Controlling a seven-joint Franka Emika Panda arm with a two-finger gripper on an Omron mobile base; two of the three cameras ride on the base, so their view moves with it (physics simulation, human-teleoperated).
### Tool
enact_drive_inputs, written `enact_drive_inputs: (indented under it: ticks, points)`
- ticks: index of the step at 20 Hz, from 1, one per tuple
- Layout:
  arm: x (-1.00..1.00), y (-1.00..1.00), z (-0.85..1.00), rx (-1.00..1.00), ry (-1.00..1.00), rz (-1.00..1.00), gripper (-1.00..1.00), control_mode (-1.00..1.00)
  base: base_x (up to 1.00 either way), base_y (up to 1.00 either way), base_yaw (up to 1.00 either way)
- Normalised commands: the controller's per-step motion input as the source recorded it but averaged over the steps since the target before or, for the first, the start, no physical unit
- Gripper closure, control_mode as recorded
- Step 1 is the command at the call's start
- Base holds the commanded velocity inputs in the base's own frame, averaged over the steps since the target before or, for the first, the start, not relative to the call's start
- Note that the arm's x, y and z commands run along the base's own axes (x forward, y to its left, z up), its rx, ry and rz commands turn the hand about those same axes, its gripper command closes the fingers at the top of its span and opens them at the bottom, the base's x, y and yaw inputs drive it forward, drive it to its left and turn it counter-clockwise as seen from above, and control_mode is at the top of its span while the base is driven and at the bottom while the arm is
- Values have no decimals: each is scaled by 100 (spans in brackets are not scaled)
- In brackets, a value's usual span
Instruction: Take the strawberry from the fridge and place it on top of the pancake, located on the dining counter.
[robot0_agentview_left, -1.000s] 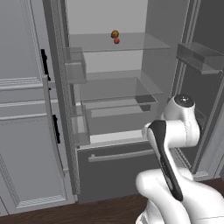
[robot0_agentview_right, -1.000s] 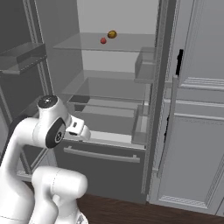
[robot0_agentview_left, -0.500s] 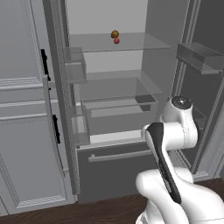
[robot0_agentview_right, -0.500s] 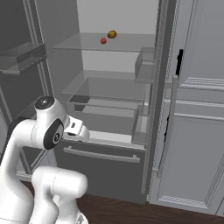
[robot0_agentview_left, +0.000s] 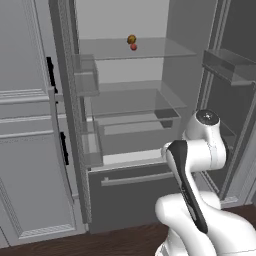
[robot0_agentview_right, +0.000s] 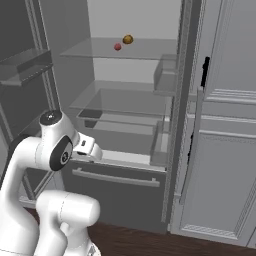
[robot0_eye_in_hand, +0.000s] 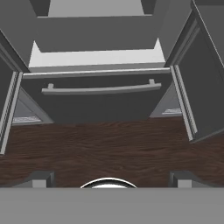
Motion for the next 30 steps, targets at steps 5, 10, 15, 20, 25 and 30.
enact_drive_inputs:
  ticks: [5, 10, 15, 20, 25, 30]
  points:
    - [0, 0, 0, 0, 0, 0, -100, 100, 61, 0, 0]
    - [0, 0, 0, 0, 0, 0, -100, 100, 57, 0, 0]
    - [0, 0, 0, 0, 0, 0, -100, 100, 58, 0, 0]
    - [0, 0, 0, 0, 0, 0, -100, 100, 58, 0, 0]
    - [0, 0, 0, 0, 0, 0, -100, 100, 46, 0, 0]
    - [0, 0, 0, 0, 0, 0, -100, 100, 38, 0, 0]
